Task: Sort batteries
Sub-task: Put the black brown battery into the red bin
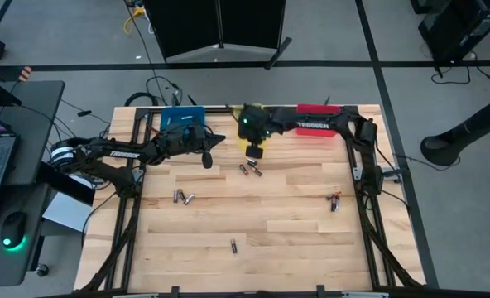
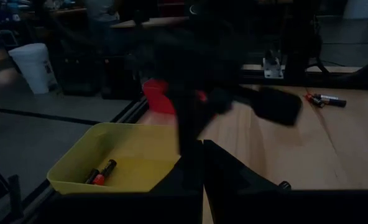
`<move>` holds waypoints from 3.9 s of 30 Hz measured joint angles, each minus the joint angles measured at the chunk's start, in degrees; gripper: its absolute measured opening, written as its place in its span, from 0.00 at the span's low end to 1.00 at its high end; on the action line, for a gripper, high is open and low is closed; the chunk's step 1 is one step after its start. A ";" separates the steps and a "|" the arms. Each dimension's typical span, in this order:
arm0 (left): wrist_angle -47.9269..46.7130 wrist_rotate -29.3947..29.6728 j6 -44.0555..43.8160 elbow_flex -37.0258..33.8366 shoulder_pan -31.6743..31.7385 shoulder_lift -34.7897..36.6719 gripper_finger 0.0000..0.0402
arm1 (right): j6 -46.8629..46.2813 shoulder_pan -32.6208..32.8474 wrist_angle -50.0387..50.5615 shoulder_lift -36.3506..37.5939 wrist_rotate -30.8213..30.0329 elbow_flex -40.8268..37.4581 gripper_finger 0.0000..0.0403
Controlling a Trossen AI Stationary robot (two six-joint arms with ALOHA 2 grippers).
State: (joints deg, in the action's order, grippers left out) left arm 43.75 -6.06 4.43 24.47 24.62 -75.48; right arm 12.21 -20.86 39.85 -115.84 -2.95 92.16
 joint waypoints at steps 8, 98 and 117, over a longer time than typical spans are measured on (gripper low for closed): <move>0.04 0.02 0.04 0.00 0.00 0.00 0.03 | -10.75 6.61 -12.72 11.03 -1.96 -19.22 0.02; 0.49 -0.24 0.02 -0.02 0.02 -0.31 0.03 | -37.87 13.60 -27.62 44.58 -26.90 -51.78 0.13; 0.56 -0.22 0.02 -0.02 0.02 -0.31 0.03 | -43.75 -17.21 -23.63 36.72 -24.41 -54.17 0.13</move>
State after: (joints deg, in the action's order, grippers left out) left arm 44.31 -6.28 4.45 24.45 24.64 -75.79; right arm -31.54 -38.07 16.22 -79.12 -27.35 38.00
